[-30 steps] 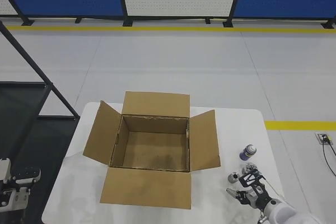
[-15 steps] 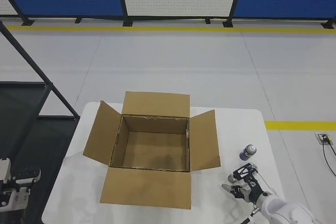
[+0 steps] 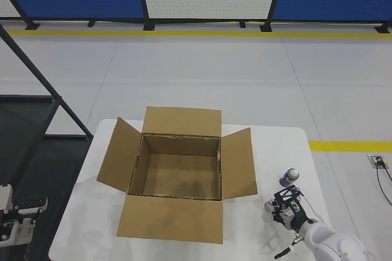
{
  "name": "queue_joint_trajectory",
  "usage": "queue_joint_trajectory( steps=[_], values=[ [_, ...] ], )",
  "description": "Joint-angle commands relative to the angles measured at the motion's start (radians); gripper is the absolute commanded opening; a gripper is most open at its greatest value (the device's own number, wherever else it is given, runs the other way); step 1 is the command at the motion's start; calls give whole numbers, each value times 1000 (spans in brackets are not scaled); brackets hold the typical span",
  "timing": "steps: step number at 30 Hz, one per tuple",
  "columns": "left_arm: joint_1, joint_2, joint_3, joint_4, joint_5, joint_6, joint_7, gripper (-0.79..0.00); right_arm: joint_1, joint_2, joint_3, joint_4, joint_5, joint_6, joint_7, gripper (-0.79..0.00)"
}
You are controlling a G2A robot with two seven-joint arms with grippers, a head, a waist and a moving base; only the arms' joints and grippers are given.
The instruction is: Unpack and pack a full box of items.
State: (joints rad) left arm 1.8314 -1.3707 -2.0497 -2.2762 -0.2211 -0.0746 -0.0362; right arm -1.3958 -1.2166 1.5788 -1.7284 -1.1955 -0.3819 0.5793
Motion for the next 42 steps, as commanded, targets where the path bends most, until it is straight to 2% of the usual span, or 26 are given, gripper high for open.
queue_joint_trajectory(
  steps=[1,4,13,15,19,24,28,32,36,42],
  values=[
    [0,0,0,0,0,0,0,0,-19,2,16,-32,11,6,-20,-785],
    [0,0,0,0,0,0,0,0,-50,4,44,-100,32,22,-46,-785],
    [0,0,0,0,0,0,0,0,-103,1,84,-380,162,155,-65,-785],
    [0,0,0,0,0,0,0,0,-99,-1,71,-448,186,178,-74,-785],
    [0,0,0,0,0,0,0,0,-73,-1,36,-531,220,162,-73,-785],
    [0,0,0,0,0,0,0,0,2,-1,-67,-594,194,156,-20,-785],
    [0,0,0,0,0,0,0,0,116,-6,-219,-571,121,164,60,-785],
    [0,0,0,0,0,0,0,0,274,-25,-401,-487,33,228,129,-785],
    [0,0,0,0,0,0,0,0,468,-61,-577,-344,-6,323,185,-785],
    [0,0,0,0,0,0,0,0,708,-128,-763,-107,21,425,245,-785]
  ],
)
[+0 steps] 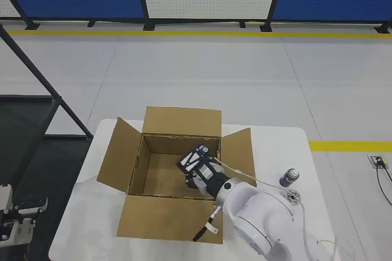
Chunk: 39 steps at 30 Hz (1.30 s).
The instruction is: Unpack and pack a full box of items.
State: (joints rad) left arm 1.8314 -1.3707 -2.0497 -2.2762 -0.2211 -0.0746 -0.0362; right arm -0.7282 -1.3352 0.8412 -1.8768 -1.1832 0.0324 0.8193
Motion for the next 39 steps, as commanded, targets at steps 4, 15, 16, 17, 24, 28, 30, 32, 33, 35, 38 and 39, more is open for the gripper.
queue_joint_trajectory(
  steps=[4,15,16,17,24,28,30,32,33,35,38,39],
  values=[
    [0,0,0,0,0,0,0,0,185,-65,-126,217,42,80,15,-785],
    [0,0,0,0,0,0,0,0,329,-157,-227,441,130,143,0,-785],
    [0,0,0,0,0,0,0,0,329,-157,-227,441,130,143,0,-785],
    [0,0,0,0,0,0,0,0,329,-157,-227,441,130,143,0,-785],
    [0,0,0,0,0,0,0,0,329,-157,-227,441,130,143,0,-785],
    [0,0,0,0,0,0,0,0,298,-156,-210,469,135,141,-25,-785],
    [0,0,0,0,0,0,0,0,293,-161,-202,510,158,128,-31,-785],
    [0,0,0,0,0,0,0,0,302,-174,-211,563,176,118,-36,-785],
    [0,0,0,0,0,0,0,0,311,-182,-219,595,187,106,-38,-785],
    [0,0,0,0,0,0,0,0,333,-200,-234,669,202,111,-40,-785],
    [0,0,0,0,0,0,0,0,367,-232,-256,779,251,86,-46,-785],
    [0,0,0,0,0,0,0,0,380,-243,-265,819,264,74,-43,-785]
  ],
)
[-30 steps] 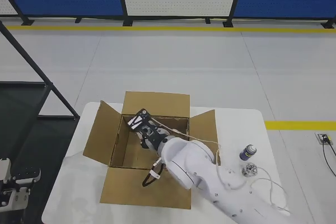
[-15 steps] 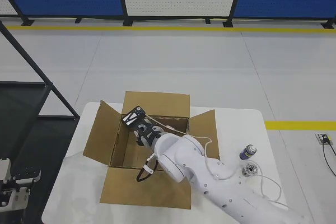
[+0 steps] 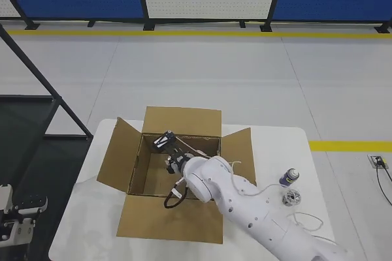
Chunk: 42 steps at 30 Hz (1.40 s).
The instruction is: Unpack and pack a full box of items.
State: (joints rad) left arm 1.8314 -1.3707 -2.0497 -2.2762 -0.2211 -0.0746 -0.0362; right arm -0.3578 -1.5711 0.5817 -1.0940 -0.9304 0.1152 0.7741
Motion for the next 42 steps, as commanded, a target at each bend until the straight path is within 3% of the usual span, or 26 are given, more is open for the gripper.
queue_joint_trajectory(
  steps=[1,7,18,29,40,41,42],
  values=[
    [0,0,0,0,0,0,0,0,22,-19,-14,74,20,-8,2,-785],
    [0,0,0,0,0,0,0,0,70,-91,-64,258,80,-62,-45,-785],
    [0,0,0,0,0,0,0,0,102,-213,-97,507,133,4,-221,-785],
    [0,0,0,0,0,0,0,0,126,-299,-111,663,123,42,-304,-785],
    [0,0,0,0,0,0,0,0,144,-354,-103,776,117,38,-310,-785],
    [0,0,0,0,0,0,0,0,145,-358,-102,783,117,34,-311,-760],
    [0,0,0,0,0,0,0,0,147,-361,-99,790,119,33,-313,-628]
  ],
)
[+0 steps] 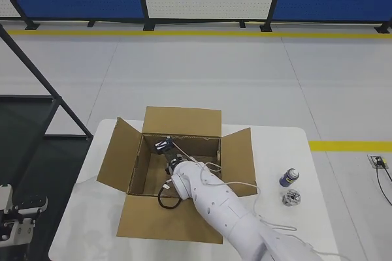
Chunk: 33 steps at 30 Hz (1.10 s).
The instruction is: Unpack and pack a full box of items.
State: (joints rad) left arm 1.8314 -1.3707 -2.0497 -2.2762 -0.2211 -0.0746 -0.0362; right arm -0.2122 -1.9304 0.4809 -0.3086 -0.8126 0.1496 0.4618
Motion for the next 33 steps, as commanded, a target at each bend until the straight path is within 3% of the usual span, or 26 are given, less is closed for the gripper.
queue_joint_trajectory(
  steps=[1,2,5,7,13,17,33],
  values=[
    [0,0,0,0,0,0,0,0,2,-5,3,12,0,0,-3,-545],
    [0,0,0,0,0,0,0,0,3,-8,5,17,0,2,-4,-474],
    [0,0,0,0,0,0,0,0,6,-16,11,33,0,-1,-12,-394],
    [0,0,0,0,0,0,0,0,8,-20,15,43,0,-5,-16,-256],
    [0,0,0,0,0,0,0,0,11,-27,30,65,2,-17,-39,-65],
    [0,0,0,0,0,0,0,0,10,-26,44,66,7,-23,-79,0],
    [0,0,0,0,0,0,0,0,-31,31,100,-34,-35,-84,-213,0]
  ],
)
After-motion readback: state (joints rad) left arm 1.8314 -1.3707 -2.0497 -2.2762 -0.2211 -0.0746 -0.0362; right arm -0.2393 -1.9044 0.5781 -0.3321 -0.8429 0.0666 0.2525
